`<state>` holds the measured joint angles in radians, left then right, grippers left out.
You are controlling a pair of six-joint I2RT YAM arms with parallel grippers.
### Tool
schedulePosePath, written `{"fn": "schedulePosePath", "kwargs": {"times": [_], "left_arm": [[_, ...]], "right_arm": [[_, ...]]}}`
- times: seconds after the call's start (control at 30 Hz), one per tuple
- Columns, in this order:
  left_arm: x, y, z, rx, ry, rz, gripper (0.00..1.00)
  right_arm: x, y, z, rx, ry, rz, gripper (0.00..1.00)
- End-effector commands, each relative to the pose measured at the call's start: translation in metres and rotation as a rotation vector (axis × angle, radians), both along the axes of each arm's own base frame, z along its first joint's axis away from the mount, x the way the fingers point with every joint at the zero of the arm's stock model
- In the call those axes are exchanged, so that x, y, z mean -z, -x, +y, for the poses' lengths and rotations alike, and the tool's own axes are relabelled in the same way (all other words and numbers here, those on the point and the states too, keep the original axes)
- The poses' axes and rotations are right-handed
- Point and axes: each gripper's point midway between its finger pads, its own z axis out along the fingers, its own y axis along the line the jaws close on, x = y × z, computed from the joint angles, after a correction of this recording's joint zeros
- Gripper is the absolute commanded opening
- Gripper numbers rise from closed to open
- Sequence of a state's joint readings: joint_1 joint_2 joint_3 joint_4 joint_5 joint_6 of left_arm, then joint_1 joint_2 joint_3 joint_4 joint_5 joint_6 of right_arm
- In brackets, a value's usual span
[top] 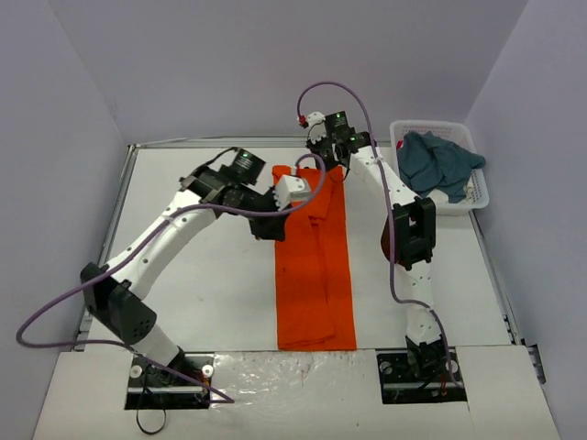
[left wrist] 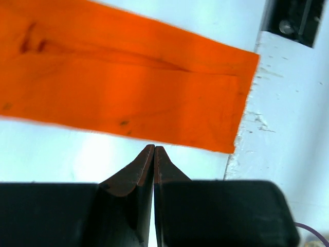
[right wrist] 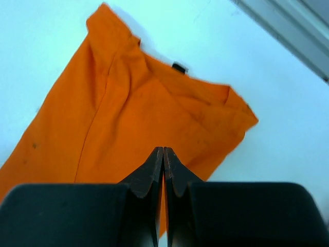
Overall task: Fold and stack the t-shirts
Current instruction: Rotate the tshirt 90 degrees
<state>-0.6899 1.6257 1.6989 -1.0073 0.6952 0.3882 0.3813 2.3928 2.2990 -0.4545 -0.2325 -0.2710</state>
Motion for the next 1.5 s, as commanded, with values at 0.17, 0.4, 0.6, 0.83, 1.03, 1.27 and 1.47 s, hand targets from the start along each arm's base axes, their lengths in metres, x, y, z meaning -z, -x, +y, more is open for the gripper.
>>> {"fn": "schedulePosePath", "kwargs": {"times": [0.17, 0.4, 0.6, 0.83, 1.03, 1.27, 1.47], "left_arm": [[-0.026, -0.027, 0.080, -0.279, 0.086, -0.068, 0.02], [-0.018, -0.041, 0.128, -0.509, 0.055, -0.140, 0.02], [-0.009, -0.046, 0.148, -0.587, 0.035, -0.142, 0.02], [-0.004, -0.048, 0.162, -0.633, -0.001, -0.153, 0.02], [-0.007, -0.048, 0.168, -0.658, -0.003, -0.173, 0.02], [-0.005, -0.051, 0.175, -0.694, -0.013, -0.174, 0.02], [-0.004, -0.053, 0.179, -0.708, -0.029, -0.177, 0.02]], "right_arm": [[0.014, 0.106, -0.022, -0.142, 0.062, 0.220, 0.00], [0.047, 0.216, -0.024, -0.319, 0.193, 0.441, 0.00], [0.067, 0.267, -0.022, -0.380, 0.253, 0.539, 0.00], [0.092, 0.287, -0.018, -0.409, 0.285, 0.620, 0.00], [0.105, 0.281, -0.011, -0.414, 0.291, 0.641, 0.00], [0.125, 0.272, -0.009, -0.415, 0.317, 0.664, 0.00], [0.131, 0.257, -0.006, -0.401, 0.333, 0.649, 0.00]]}}
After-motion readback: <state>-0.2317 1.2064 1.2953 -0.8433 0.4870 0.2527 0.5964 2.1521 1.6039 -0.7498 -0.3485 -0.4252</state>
